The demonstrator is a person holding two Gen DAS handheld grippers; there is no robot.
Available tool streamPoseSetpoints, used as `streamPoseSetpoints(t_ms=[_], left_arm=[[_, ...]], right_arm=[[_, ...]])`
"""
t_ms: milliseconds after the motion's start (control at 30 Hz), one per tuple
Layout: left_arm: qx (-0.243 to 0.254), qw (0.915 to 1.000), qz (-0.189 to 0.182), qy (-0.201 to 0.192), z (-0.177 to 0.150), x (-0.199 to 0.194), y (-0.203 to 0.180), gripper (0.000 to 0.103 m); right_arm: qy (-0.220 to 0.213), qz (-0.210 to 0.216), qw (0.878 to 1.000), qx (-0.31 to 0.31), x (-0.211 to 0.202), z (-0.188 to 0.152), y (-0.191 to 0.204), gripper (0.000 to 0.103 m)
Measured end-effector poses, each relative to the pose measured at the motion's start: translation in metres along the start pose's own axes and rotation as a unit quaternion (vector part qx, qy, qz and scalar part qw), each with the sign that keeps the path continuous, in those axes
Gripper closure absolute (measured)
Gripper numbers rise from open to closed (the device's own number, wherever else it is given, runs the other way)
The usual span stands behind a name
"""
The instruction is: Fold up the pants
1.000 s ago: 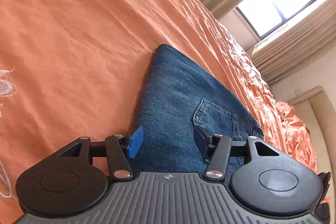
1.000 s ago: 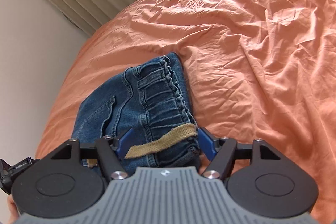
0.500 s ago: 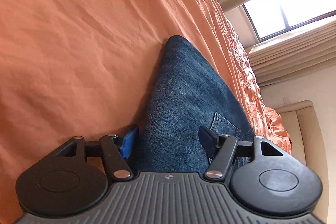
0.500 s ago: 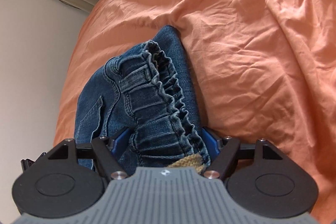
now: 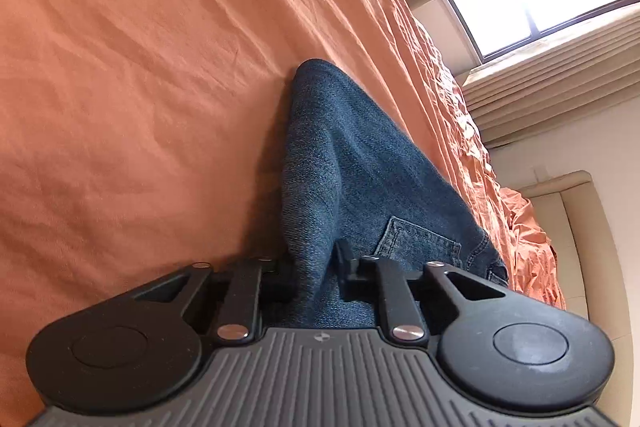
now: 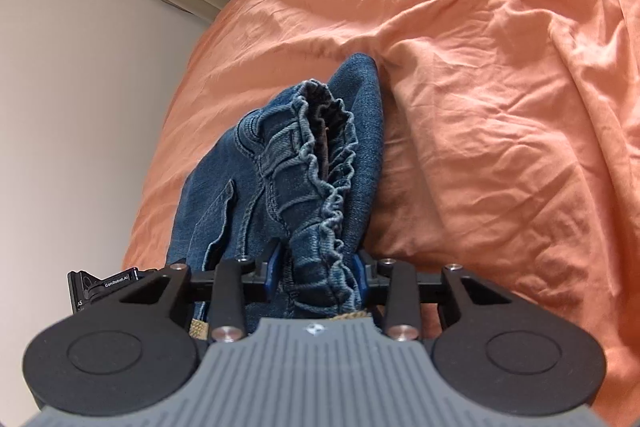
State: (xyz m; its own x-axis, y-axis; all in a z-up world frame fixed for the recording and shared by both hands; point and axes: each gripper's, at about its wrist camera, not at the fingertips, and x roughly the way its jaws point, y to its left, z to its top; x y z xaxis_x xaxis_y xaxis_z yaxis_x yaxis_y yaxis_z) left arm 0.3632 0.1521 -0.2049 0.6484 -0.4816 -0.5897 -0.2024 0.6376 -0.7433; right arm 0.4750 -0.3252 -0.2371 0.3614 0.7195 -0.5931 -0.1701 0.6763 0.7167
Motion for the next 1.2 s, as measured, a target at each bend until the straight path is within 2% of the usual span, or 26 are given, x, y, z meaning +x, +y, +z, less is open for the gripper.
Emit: streamPoseSetpoints(t_ms=[167,333,500,633,900,1200], left_arm=[[0.042,0.9989,0.013,-0.017,-0.001,-0.015,-0.026,0.096],[0.065,0.9977,0.003,-0.017,-0.003,-0.035,-0.049,0.096],[0.083,0.9965,0.0,-0.01,-0.008,-0.061,-0.06,0.096],[0.089,0.9958,0.003,-0.019,-0.008,-0.082,-0.062,0.096],[0.091,0.9941,0.031,-0.05,0.012,-0.133,-0.037,0.096],[0.098,0.9887,0.085,-0.076,0.07,-0.18,0.008,0.096]], right_arm=[[-0.002,-0.012,0.999,-0.046,-0.021,0.001,0.045,0.077],[0.015,-0.033,0.996,-0.086,-0.042,-0.013,0.089,0.077],[0.012,-0.036,0.996,-0.084,-0.053,-0.038,0.115,0.078],[0.004,-0.024,0.996,-0.084,-0.053,-0.054,0.134,0.078],[-0.008,0.015,0.997,-0.082,-0.014,-0.074,0.18,0.078],[-0.004,0.055,0.996,-0.074,0.08,-0.077,0.232,0.078]])
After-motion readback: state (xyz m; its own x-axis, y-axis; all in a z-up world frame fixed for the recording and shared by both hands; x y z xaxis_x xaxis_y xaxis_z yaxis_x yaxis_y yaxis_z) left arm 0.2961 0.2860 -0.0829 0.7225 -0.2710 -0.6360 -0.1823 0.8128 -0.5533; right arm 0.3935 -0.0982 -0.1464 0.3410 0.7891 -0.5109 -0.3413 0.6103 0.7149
